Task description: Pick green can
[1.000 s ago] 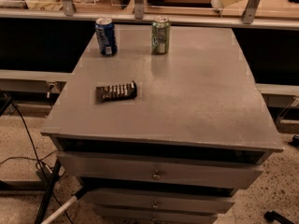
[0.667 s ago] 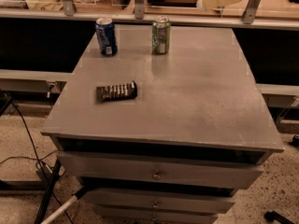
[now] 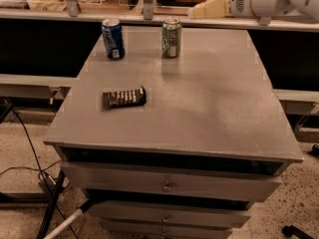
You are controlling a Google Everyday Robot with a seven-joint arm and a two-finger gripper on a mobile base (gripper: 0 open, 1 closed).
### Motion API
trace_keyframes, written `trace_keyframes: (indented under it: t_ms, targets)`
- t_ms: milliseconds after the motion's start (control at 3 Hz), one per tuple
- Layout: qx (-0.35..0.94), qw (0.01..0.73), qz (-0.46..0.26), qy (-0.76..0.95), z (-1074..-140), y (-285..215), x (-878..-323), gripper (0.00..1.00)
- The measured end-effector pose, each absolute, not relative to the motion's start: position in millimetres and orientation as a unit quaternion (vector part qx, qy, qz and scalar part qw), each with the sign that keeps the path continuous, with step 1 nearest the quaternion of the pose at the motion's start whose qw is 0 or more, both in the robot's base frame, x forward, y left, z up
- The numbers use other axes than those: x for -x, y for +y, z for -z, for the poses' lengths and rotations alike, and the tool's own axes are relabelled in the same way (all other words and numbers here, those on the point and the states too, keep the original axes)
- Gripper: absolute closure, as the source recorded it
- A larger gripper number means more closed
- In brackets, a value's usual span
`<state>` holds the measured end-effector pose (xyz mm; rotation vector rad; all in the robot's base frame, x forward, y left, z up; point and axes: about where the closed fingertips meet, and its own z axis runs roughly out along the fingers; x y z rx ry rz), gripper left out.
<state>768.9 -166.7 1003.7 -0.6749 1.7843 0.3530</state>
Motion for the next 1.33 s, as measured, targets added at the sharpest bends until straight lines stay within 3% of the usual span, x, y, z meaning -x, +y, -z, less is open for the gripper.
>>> trace_keyframes:
  t_ms: [1000,1333]
  targets:
    - [0.296,0.558,-0.223,0.742,-931.1,-74.2,-815.8,0.0]
    - [0.313,0.545,-0.225,0.744,-913.6,-57.4,-813.5,0.25]
